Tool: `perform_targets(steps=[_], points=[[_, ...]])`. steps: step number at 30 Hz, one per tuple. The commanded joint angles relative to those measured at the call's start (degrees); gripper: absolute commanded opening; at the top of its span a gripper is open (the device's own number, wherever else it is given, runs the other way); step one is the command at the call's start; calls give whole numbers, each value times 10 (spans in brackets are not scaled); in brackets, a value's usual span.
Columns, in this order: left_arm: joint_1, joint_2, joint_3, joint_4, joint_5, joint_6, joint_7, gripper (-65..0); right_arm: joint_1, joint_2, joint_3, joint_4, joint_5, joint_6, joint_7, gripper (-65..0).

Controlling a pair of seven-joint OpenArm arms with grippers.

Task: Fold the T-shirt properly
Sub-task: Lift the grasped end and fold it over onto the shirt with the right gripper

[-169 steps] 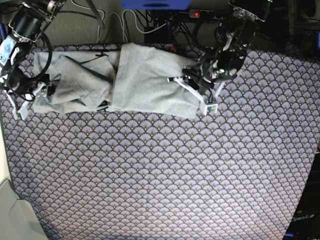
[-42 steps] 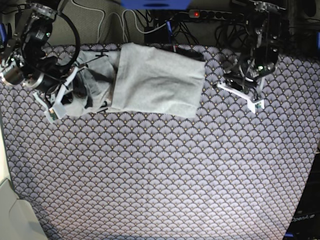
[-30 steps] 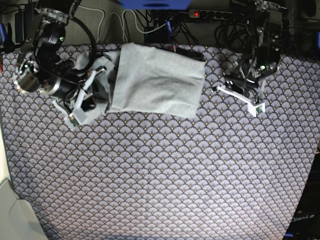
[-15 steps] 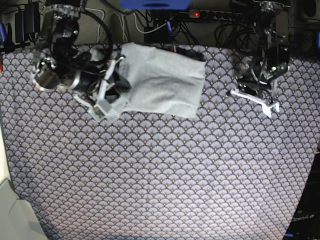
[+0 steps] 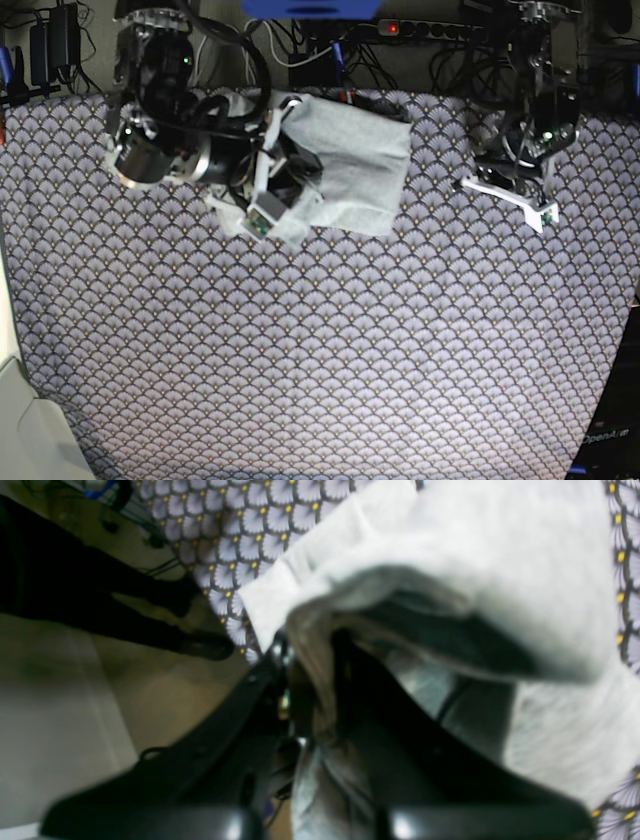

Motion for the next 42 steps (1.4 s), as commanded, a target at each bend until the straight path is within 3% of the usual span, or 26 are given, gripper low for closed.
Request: perform_targets(steps=[1,10,32,35,42], points=[[-1,-4,-2,11,1,1,-6,-647,17,-3,-6,7,15,0,15,-650],[25,-4,-2,41,1,1,-6,-647,33,-35,-59,5,13,0,25,-650],[42,-2,-1,44,1,1,-7,-647,68,-34,-131,-140,13,0,96,-649],[45,-2,-1,44,1,1,-7,-647,73,-34,-131,-144,13,0,96,-590],[50,-3,-1,44,1,1,-10,-647,73,-34,-131,-144,13,0,104,-369]])
